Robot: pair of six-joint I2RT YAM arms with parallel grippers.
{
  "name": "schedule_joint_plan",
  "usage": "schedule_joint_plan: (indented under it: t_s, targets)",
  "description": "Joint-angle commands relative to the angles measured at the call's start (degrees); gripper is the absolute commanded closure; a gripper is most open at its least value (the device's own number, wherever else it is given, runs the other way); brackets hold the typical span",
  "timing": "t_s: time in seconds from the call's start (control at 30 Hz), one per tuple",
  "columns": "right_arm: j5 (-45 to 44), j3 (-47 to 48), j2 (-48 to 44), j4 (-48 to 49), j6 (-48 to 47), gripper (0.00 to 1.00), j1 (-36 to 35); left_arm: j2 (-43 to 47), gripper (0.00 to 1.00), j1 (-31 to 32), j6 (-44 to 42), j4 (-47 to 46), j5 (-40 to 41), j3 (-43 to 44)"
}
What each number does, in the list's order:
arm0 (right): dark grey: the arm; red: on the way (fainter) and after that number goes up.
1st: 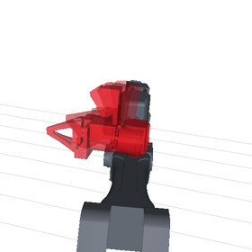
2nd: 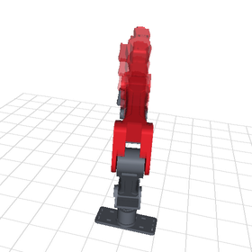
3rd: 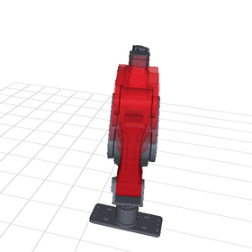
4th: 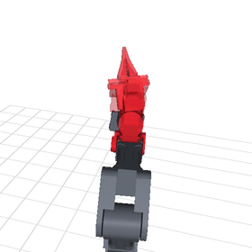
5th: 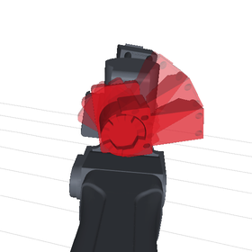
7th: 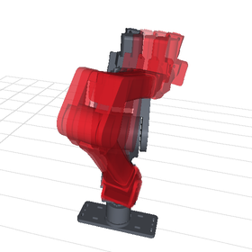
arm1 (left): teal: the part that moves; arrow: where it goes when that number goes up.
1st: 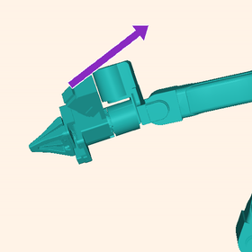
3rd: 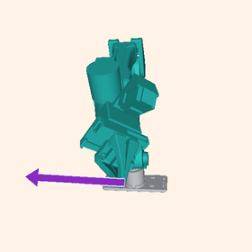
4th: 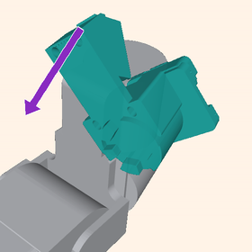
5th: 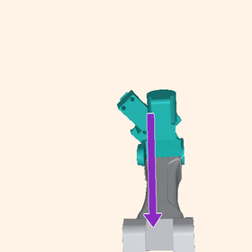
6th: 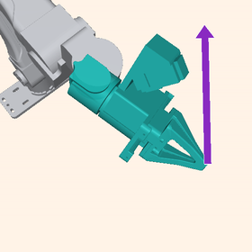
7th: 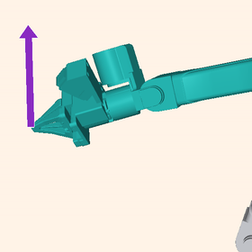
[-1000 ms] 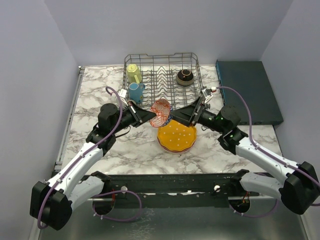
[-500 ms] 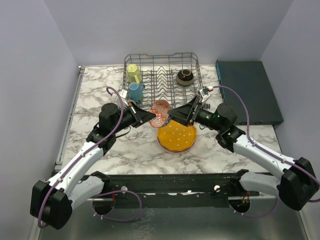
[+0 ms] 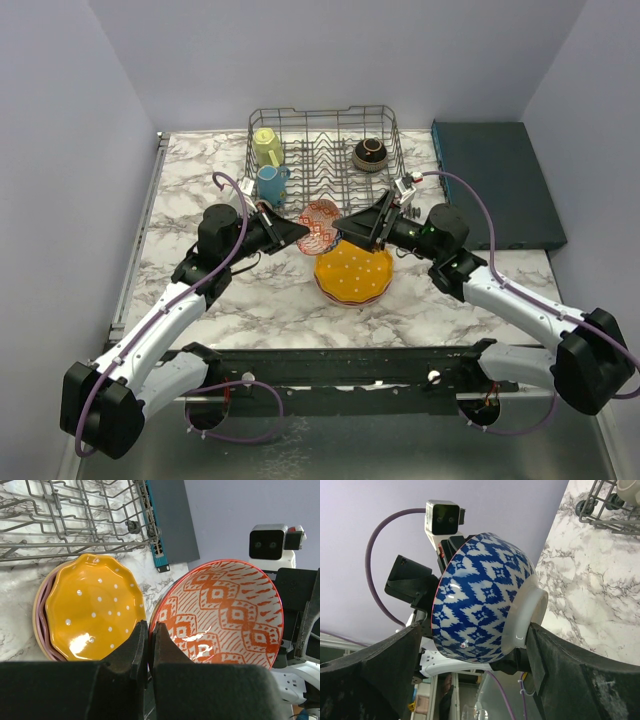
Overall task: Load the mixed dishes into the dish rack
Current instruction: Turn the bowl upside down on the dish rack.
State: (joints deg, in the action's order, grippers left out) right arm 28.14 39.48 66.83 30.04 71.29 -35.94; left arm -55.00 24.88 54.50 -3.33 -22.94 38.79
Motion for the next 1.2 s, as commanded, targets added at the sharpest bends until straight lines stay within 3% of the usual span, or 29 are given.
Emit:
schedule_joint_plan:
  t_s: [0.0, 0.27, 0.6, 0.87, 1.17]
  targets:
    - [-0.5, 2.6, 0.2, 2.9, 1.3, 0.12, -0.4, -0.3, 1.00, 0.3, -2.3, 1.6, 1.4, 1.1]
    - [-1.5, 1.6, 0.8, 5.5, 3.1, 0.23, -0.5, -0.5, 1.00, 0.3, -3.0, 2.3, 1.8, 1.1]
    - [-2.1, 0.8, 0.9, 7.4, 4.0, 0.47, -0.5, -0.5, 1.00, 0.3, -2.9, 2.5, 2.0, 0.3]
    - [-4.2, 0.7, -1.0, 4.4, 2.3, 0.52, -0.5, 0.0, 0.71, 0.3, -3.1, 3.2, 1.9, 0.4]
    - [-8.1, 3.1, -3.5, -5.9, -2.8, 0.55, -0.5, 1.6, 0.53, 0.3, -3.8, 6.0, 2.8, 0.7]
